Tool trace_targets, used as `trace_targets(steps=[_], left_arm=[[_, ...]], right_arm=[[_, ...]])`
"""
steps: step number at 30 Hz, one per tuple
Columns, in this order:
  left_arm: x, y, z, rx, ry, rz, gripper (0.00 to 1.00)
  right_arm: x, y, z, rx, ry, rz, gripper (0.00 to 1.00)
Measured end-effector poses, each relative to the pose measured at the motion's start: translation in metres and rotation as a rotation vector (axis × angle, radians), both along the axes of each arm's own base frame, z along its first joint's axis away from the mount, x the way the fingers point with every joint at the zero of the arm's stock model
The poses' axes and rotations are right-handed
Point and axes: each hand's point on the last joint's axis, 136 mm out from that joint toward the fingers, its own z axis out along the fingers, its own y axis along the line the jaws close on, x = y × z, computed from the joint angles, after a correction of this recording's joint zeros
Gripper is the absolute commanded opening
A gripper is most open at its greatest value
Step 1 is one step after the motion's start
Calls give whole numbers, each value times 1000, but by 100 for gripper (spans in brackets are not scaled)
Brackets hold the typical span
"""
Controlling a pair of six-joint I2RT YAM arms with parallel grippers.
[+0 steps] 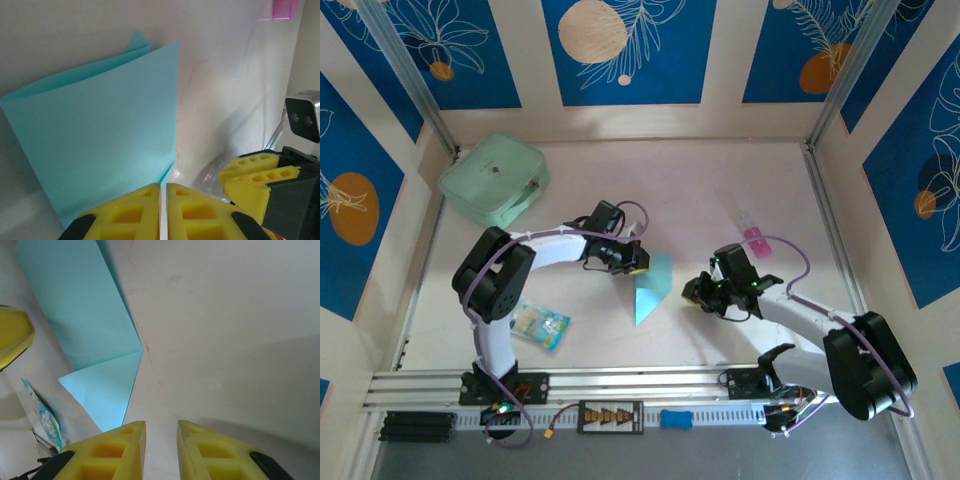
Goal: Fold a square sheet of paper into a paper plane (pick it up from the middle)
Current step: Fold the wing for the fifth time at the center of the table.
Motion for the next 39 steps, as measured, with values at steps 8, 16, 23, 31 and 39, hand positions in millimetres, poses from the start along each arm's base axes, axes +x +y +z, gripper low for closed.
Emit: trace_targets(steps=[8, 16, 23, 31, 39], left_arm=[[0, 4, -22, 36, 8, -12, 9], [-1, 13, -36, 15, 31, 1, 9], [-1, 12, -36, -17, 27, -3, 8], [-1, 12, -35, -39, 28, -1, 8], [0, 12, -35, -48, 29, 5, 8]], right_arm=[[6, 16, -3, 35, 1, 42, 30], [21, 32, 0, 79, -5, 68, 39], [31, 36, -7, 91, 8, 52, 42], [40, 34, -9, 88, 20, 20, 41], [43, 33, -9, 123, 6, -1, 40]])
